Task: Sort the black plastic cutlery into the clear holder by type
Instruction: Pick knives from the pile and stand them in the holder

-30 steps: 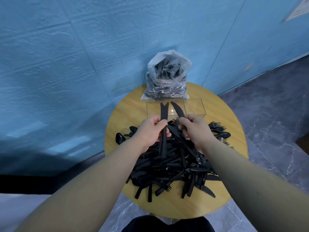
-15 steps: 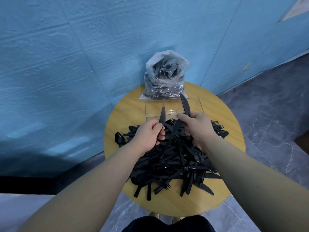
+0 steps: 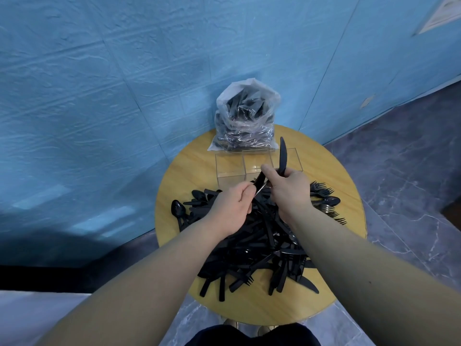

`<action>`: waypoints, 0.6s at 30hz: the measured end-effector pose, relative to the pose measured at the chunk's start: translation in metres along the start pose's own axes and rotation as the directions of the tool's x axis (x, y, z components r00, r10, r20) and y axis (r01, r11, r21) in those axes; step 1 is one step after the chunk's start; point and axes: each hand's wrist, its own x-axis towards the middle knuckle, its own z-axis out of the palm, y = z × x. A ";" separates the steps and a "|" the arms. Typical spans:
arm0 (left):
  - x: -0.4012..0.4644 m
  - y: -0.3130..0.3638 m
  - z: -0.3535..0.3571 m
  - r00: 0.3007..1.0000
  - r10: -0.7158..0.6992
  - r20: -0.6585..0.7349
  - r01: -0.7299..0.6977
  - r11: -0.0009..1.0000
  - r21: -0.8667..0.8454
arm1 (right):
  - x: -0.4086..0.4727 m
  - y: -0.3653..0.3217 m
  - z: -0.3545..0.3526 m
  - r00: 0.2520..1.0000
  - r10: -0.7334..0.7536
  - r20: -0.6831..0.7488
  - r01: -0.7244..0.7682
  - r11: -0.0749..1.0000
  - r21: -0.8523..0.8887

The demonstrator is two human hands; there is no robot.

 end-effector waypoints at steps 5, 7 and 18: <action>0.003 -0.007 -0.008 1.000 0.012 0.001 -0.012 0.990 0.138 | -0.002 -0.004 -0.004 0.997 0.043 0.060 -0.050 0.993 0.111; 0.005 -0.009 -0.012 0.999 -0.022 -0.026 0.025 0.995 0.099 | -0.001 -0.005 -0.008 0.996 0.056 0.072 -0.066 0.989 0.133; 0.010 -0.003 -0.008 0.996 -0.087 -0.014 0.085 0.990 -0.113 | -0.006 -0.010 0.000 0.945 0.073 0.320 -0.134 0.975 0.175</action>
